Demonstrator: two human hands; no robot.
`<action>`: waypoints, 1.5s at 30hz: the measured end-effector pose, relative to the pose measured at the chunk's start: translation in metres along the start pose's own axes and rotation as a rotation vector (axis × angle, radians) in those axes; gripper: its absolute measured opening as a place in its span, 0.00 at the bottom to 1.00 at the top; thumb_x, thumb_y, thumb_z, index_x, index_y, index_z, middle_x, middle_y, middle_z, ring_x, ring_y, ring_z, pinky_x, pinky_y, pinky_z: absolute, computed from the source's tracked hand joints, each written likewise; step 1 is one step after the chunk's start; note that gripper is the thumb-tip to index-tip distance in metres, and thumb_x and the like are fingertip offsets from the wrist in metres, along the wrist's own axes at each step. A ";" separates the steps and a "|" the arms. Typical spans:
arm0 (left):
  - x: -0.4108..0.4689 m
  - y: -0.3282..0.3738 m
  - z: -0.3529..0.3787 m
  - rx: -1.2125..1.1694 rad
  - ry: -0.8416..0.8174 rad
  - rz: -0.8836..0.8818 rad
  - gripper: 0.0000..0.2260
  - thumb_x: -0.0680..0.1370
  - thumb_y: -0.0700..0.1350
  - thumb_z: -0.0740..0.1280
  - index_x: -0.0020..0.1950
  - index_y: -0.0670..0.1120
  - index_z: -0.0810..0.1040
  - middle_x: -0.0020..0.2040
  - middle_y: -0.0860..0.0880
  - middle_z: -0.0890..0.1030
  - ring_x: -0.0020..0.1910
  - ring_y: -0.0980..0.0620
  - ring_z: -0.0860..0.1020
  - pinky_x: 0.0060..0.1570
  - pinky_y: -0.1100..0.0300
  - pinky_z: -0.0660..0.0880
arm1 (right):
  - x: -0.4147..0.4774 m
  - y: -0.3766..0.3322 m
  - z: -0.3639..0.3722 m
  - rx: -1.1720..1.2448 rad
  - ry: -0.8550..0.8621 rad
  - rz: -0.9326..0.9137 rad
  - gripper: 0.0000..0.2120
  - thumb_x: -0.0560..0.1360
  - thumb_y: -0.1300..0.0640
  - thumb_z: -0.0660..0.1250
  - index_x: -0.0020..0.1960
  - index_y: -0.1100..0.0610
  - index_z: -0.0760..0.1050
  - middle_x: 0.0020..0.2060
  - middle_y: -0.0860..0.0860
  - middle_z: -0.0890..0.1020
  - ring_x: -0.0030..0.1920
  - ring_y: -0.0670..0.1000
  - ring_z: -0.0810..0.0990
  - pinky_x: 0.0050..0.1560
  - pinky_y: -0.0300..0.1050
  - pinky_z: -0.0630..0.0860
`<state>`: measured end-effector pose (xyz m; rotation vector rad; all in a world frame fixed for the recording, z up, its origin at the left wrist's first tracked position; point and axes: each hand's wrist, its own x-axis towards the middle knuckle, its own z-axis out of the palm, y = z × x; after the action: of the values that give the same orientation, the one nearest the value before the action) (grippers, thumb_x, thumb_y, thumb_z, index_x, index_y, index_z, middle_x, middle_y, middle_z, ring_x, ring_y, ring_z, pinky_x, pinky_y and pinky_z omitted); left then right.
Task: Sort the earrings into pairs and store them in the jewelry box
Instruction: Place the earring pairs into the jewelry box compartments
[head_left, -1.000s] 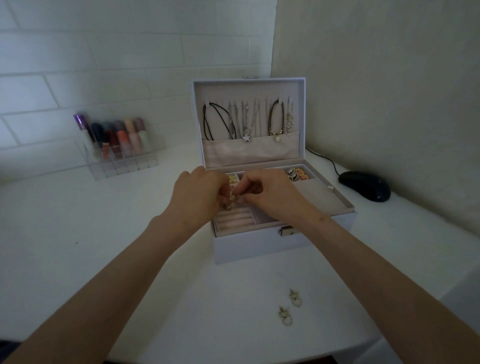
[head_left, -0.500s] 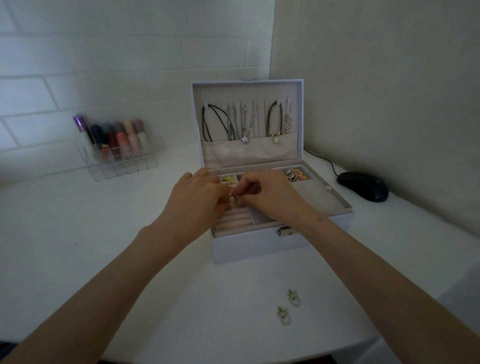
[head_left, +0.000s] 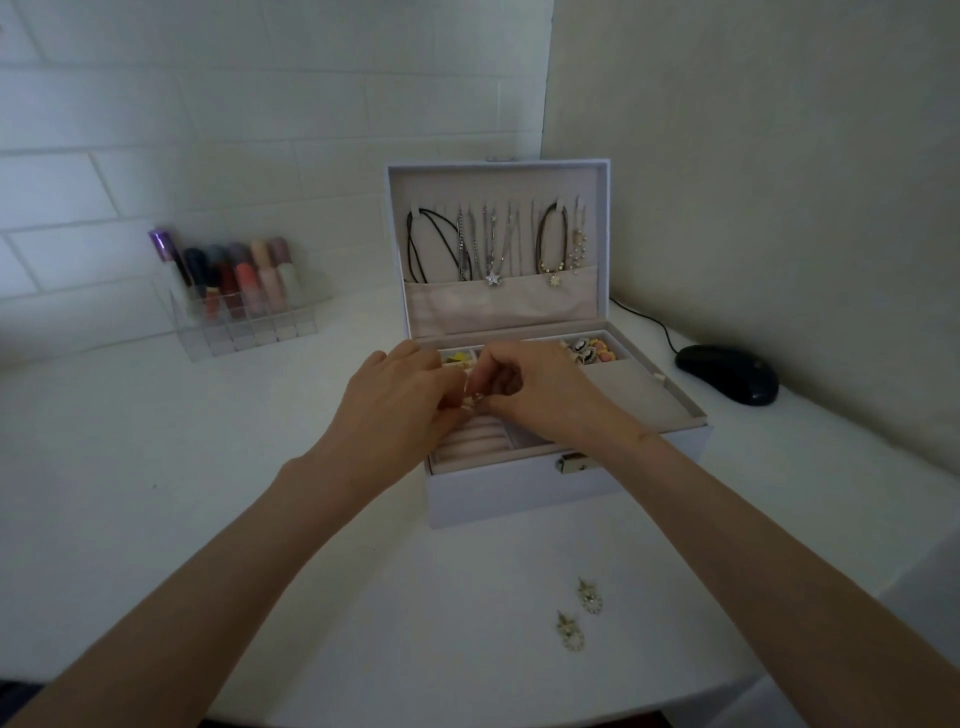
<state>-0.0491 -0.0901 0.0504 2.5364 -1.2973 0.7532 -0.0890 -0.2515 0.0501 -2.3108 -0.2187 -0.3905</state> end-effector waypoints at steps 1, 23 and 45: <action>-0.001 -0.001 0.000 -0.007 0.003 -0.011 0.09 0.64 0.46 0.77 0.35 0.47 0.77 0.33 0.48 0.77 0.35 0.44 0.75 0.33 0.58 0.62 | 0.000 0.000 0.000 -0.003 -0.002 -0.003 0.09 0.67 0.67 0.72 0.40 0.54 0.77 0.33 0.40 0.77 0.34 0.40 0.74 0.39 0.35 0.74; -0.011 0.005 -0.012 0.110 0.000 0.039 0.12 0.60 0.43 0.78 0.32 0.50 0.76 0.29 0.54 0.79 0.31 0.48 0.76 0.32 0.60 0.62 | 0.006 -0.004 0.000 -0.283 -0.150 -0.099 0.16 0.70 0.69 0.64 0.53 0.54 0.70 0.42 0.50 0.78 0.45 0.50 0.76 0.47 0.56 0.75; -0.016 0.001 -0.020 -0.202 -0.024 -0.223 0.07 0.77 0.43 0.64 0.52 0.51 0.79 0.34 0.60 0.68 0.44 0.50 0.74 0.41 0.59 0.62 | 0.004 -0.003 0.008 -0.338 -0.054 -0.098 0.14 0.68 0.71 0.66 0.47 0.56 0.82 0.39 0.51 0.78 0.44 0.53 0.78 0.46 0.52 0.75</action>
<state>-0.0650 -0.0715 0.0591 2.4772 -1.0167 0.5195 -0.0848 -0.2439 0.0481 -2.6518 -0.3140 -0.4423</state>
